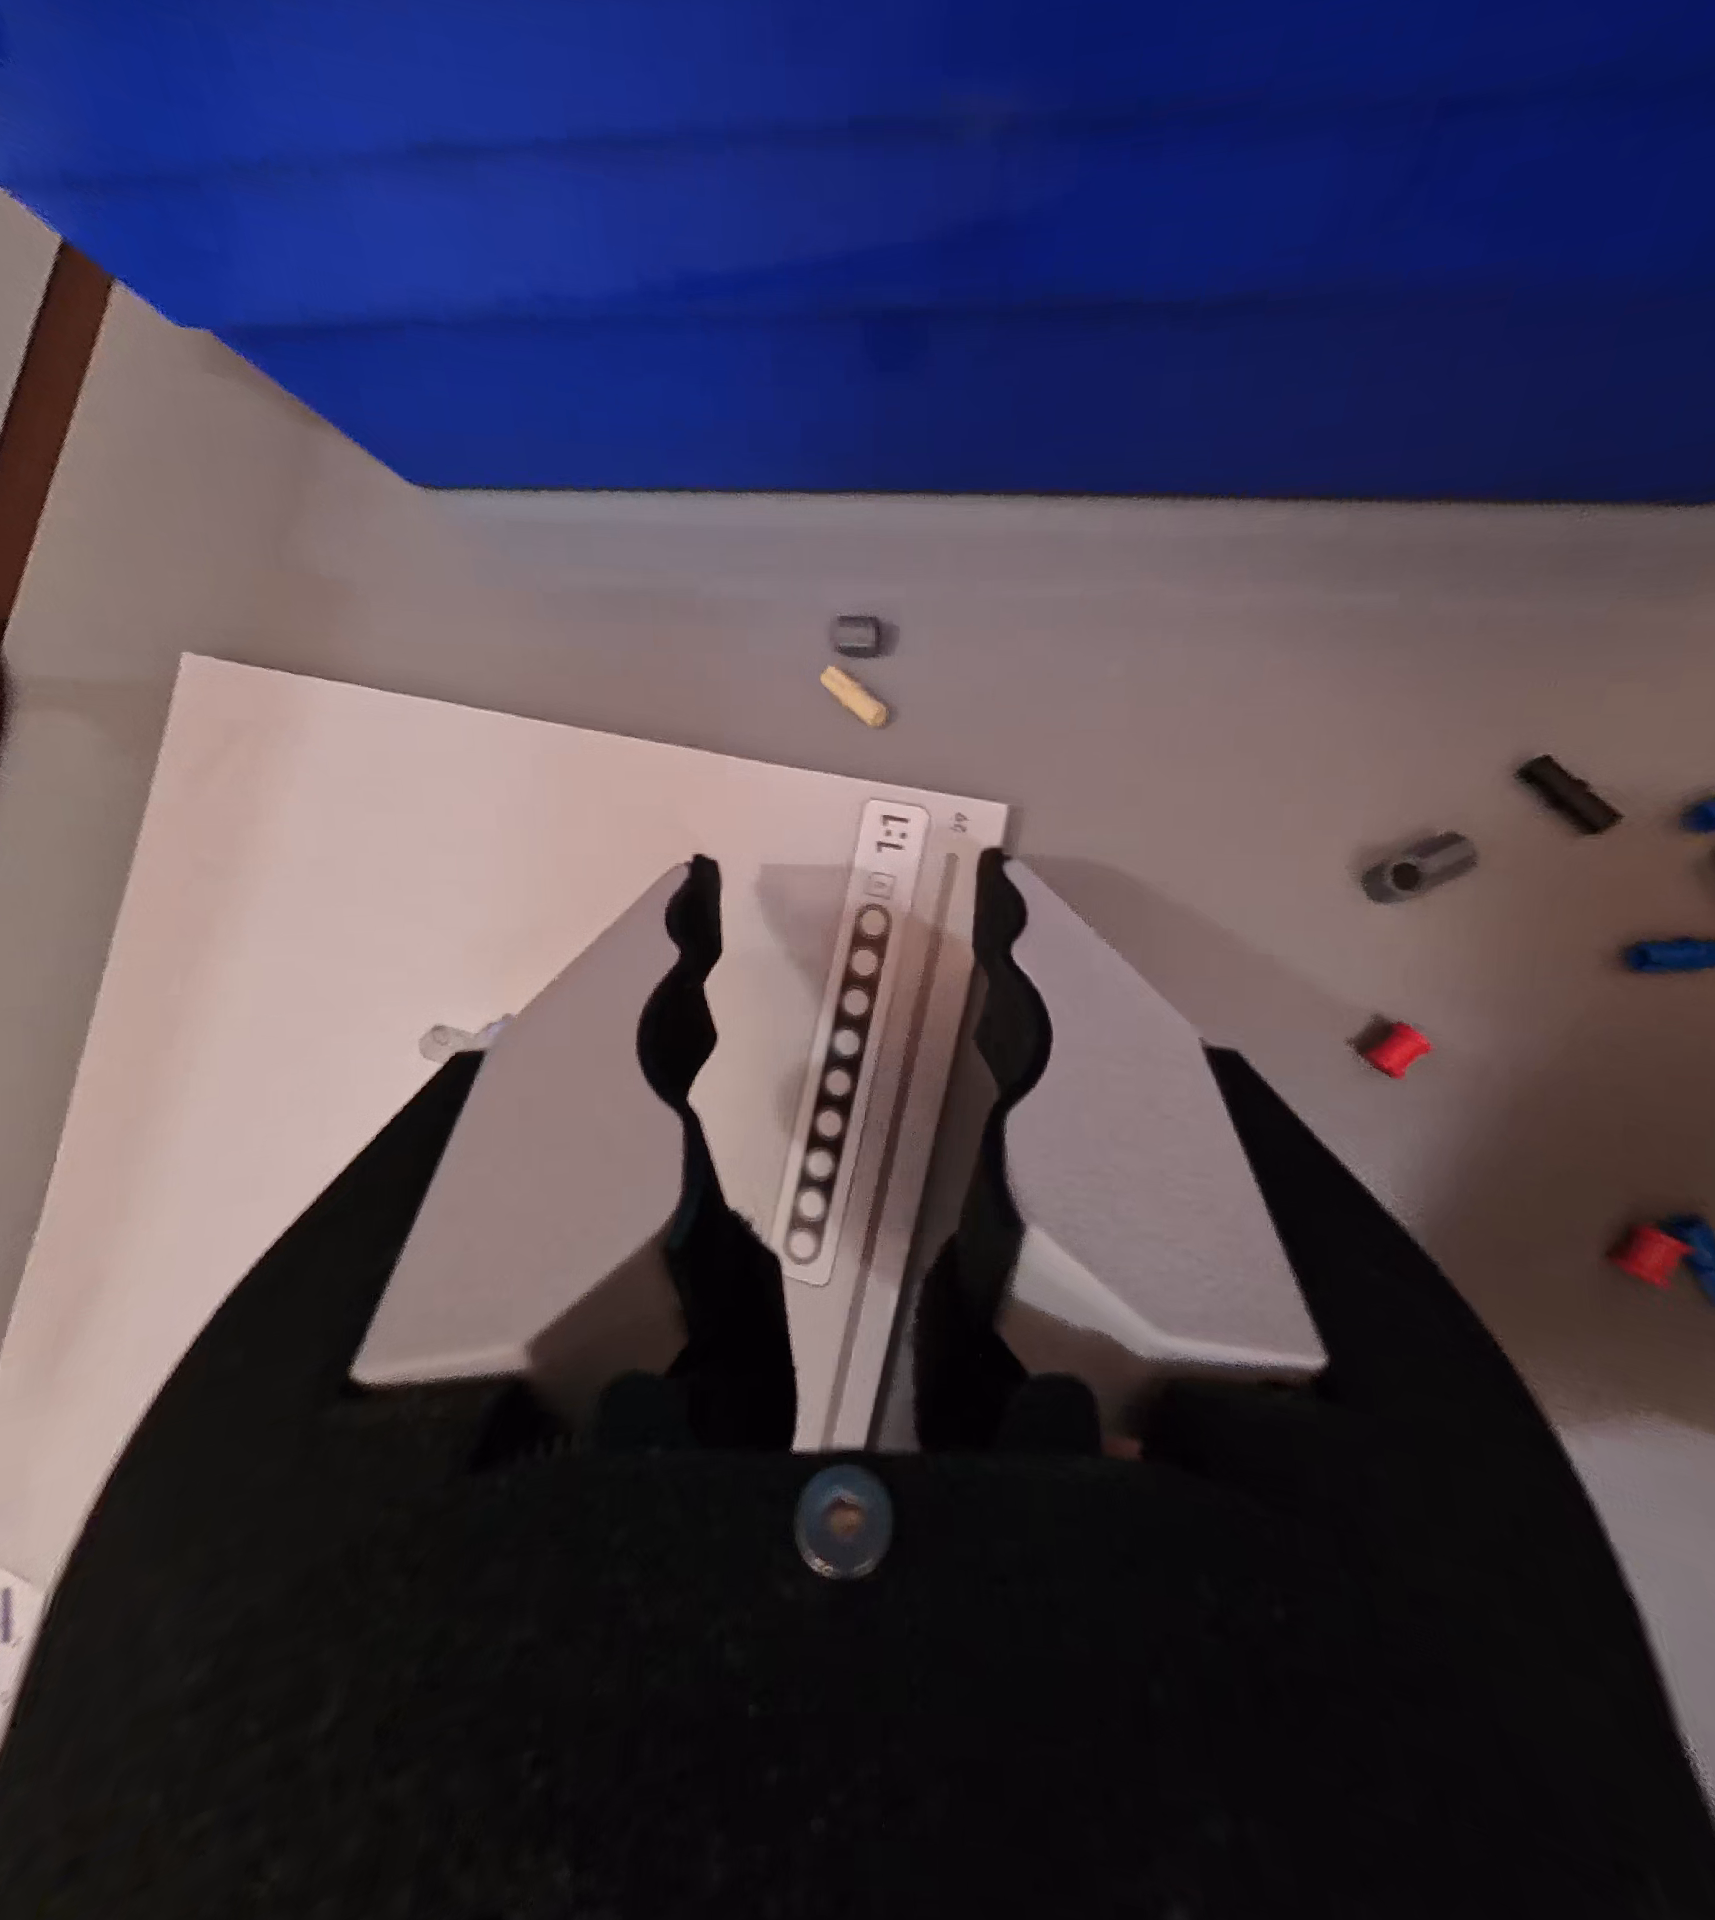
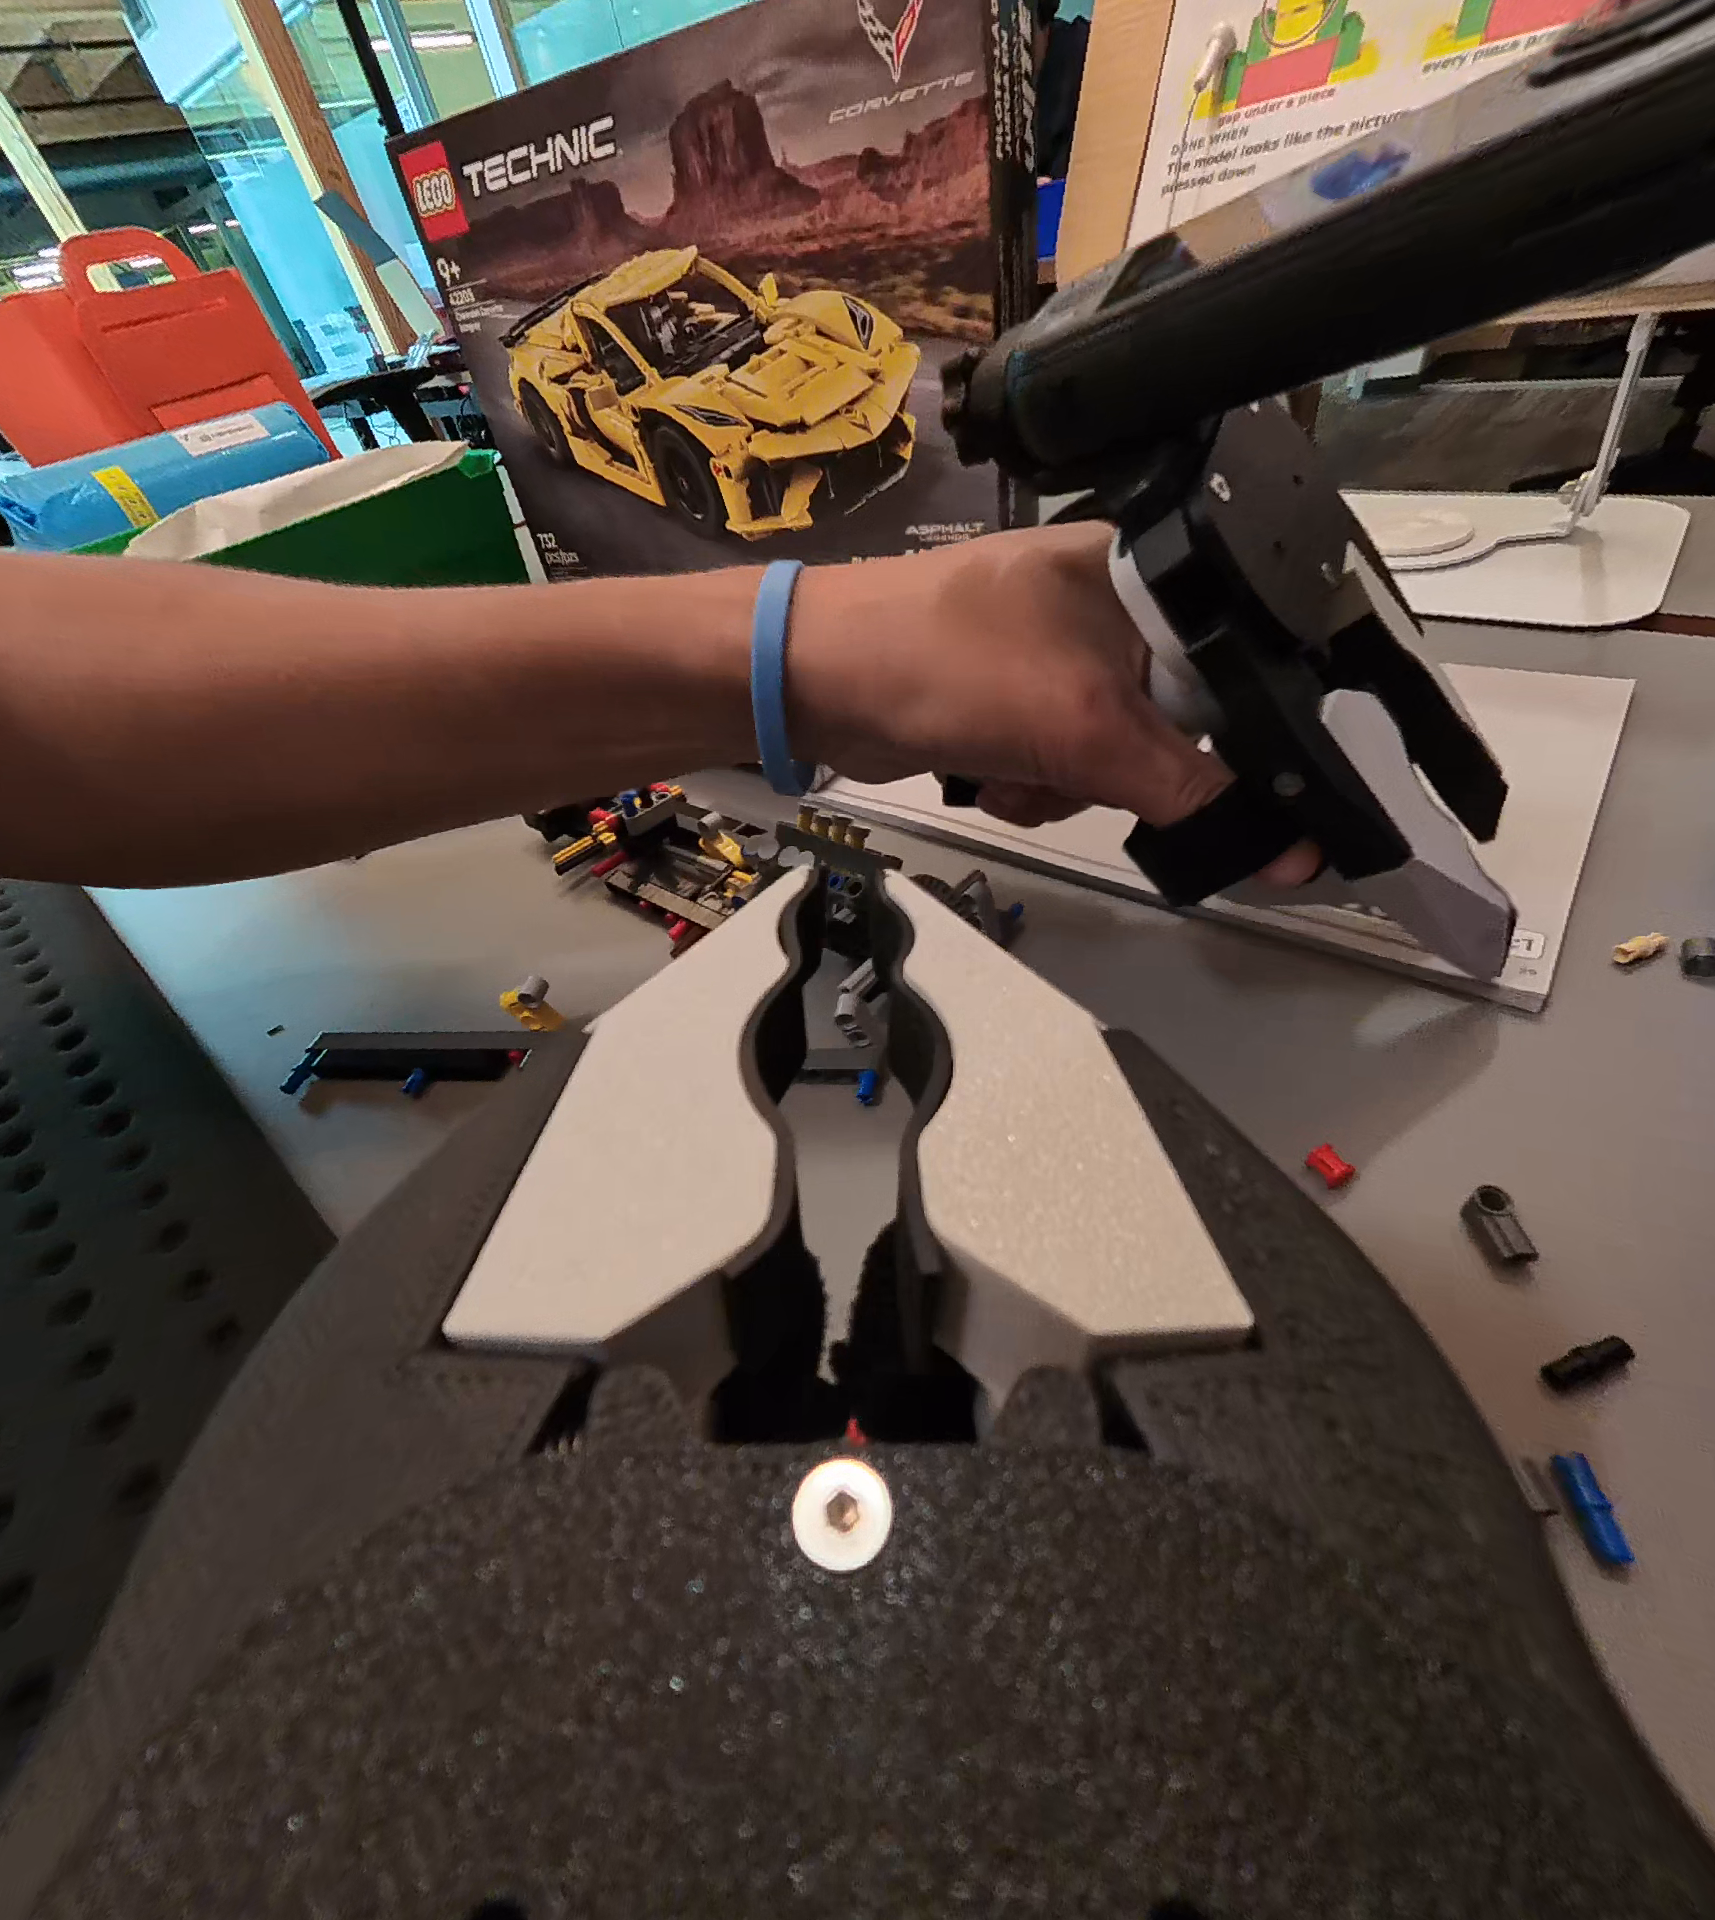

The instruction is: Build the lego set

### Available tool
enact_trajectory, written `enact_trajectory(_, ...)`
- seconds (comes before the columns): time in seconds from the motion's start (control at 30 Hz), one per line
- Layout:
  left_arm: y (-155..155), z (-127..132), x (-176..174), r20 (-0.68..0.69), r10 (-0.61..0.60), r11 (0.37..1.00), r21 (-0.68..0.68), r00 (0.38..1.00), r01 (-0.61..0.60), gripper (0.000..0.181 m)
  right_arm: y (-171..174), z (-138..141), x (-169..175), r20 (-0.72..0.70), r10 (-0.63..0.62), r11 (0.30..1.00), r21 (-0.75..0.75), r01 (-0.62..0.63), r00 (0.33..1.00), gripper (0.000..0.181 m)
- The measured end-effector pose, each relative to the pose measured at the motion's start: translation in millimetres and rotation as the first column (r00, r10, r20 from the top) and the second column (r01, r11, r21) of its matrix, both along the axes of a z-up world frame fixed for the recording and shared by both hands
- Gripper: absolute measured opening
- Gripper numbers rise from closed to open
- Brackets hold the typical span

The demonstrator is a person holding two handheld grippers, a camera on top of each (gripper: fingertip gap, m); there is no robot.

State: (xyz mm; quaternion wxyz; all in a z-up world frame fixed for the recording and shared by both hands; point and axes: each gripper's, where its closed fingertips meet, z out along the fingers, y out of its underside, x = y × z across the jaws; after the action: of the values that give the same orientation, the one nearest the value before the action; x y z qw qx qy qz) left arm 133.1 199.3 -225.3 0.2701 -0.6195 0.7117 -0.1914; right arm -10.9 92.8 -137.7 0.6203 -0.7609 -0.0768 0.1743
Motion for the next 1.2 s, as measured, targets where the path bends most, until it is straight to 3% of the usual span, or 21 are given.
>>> enact_trajectory(0.27, -8, 3, -2, 0.019, -0.014, 0.999, -0.037, 1.000, 0.014, 0.047, 1, -2, -3, 0.002, 0.014, 1.000, -0.012, -0.014, 1.000, 0.006)
enact_trajectory(0.47, -3, -6, 1, 0.004, -0.005, 1.000, -0.024, 1.000, 0.005, 0.047, 1, -4, -5, 0.013, 0.022, 1.000, -0.019, -0.022, 1.000, 0.006)
enact_trajectory(0.67, 6, 1, -1, 0.021, 0.015, 1.000, 0.013, 1.000, -0.015, 0.044, 1, -4, -4, 0.005, 0.018, 1.000, -0.022, -0.018, 1.000, 0.006)
enact_trajectory(0.8, 12, 4, -9, 0.021, 0.030, 1.000, -0.006, 0.999, -0.030, 0.045, 13, -7, 58, 0.035, -0.257, 0.965, -0.038, 0.259, 0.966, 0.013)
enact_trajectory(0.9, 33, 6, -31, 0.000, 0.097, 0.994, -0.045, 0.995, -0.097, 0.044, 32, -22, 101, 0.184, -0.300, 0.937, -0.126, 0.326, 0.936, 0.046)
enact_trajectory(1.0, 62, 0, -74, -0.081, 0.209, 0.974, -0.077, 0.975, -0.215, 0.043, 63, -43, 119, 0.210, -0.275, 0.921, -0.223, 0.320, 0.938, 0.074)
enact_trajectory(1.2, 77, -6, -141, -0.117, 0.323, 0.926, -0.164, 0.939, -0.339, 0.037, 94, -76, 124, 0.166, -0.294, 0.813, -0.474, 0.337, 0.941, 0.061)
